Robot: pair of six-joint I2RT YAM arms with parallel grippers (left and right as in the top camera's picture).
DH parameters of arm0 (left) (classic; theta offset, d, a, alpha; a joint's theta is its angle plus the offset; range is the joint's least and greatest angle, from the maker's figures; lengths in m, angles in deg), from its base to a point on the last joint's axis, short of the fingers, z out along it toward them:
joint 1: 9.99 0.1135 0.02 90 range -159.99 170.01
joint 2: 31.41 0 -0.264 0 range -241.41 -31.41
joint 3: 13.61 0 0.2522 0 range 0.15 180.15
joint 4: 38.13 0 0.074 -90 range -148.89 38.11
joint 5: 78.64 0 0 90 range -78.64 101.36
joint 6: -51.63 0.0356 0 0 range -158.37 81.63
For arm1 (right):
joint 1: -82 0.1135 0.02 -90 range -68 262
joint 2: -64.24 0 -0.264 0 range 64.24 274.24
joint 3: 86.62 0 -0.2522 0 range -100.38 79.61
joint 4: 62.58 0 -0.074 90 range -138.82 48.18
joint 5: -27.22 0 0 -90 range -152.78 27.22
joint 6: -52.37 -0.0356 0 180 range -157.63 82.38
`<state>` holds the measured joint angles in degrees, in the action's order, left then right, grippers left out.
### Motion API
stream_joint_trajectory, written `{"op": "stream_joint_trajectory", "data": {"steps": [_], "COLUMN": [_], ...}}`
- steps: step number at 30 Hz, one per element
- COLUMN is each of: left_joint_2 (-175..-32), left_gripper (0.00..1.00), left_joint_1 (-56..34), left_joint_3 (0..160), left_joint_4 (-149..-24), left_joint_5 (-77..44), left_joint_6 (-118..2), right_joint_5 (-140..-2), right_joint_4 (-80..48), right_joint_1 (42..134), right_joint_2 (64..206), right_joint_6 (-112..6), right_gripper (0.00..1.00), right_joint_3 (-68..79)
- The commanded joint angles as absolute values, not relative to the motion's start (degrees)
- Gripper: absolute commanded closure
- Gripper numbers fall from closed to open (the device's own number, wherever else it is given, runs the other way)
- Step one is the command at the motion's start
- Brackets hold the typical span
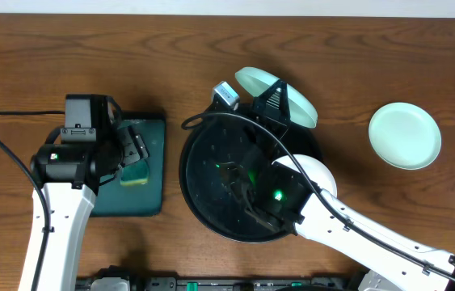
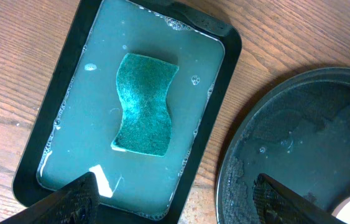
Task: Clean dirty plates on tray and stack at the side
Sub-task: 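Lift the pale green plate off the black tray with the right gripper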
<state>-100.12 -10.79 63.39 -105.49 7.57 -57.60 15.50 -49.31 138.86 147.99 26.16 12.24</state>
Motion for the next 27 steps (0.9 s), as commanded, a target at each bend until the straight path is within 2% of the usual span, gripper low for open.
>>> {"op": "stream_joint_trajectory", "data": {"steps": [1,8,11,13,22,24,27], "left_joint_2": [-100.31,-100.31,-100.31,-100.31,-100.31,-100.31,-100.31], "left_gripper": [0.2,0.2,0.2,0.2,0.2,0.2,0.2], "left_joint_1": [-10.7,-10.7,-10.7,-10.7,-10.7,-10.7,-10.7], "left_joint_3": [63.48,63.48,63.48,63.48,63.48,63.48,63.48], "left_joint_4": [-105.56,-105.56,-105.52,-105.58,-105.36,-105.58,-105.52], "left_joint_5": [7.5,7.5,7.53,7.5,7.5,7.5,7.5], "left_joint_6": [-57.05,-57.05,-57.05,-57.05,-57.07,-57.05,-57.07], "right_joint_5": [16.94,16.88,14.73,18.3,14.14,12.96,-7.12], "right_joint_4": [-49.51,-49.51,-48.5,-48.04,-45.86,-45.77,-30.38], "right_joint_1": [139.47,139.45,138.53,138.75,141.02,141.35,139.25], "right_joint_2": [147.4,147.4,147.53,147.61,147.83,147.61,147.59], "right_joint_6": [26.78,26.43,22.6,24.83,16.37,10.54,-10.29], "right_gripper": [0.99,0.99,0.99,0.99,0.99,0.99,0.99], "right_joint_3": [11.93,11.93,11.96,11.96,11.96,11.96,11.96]}}
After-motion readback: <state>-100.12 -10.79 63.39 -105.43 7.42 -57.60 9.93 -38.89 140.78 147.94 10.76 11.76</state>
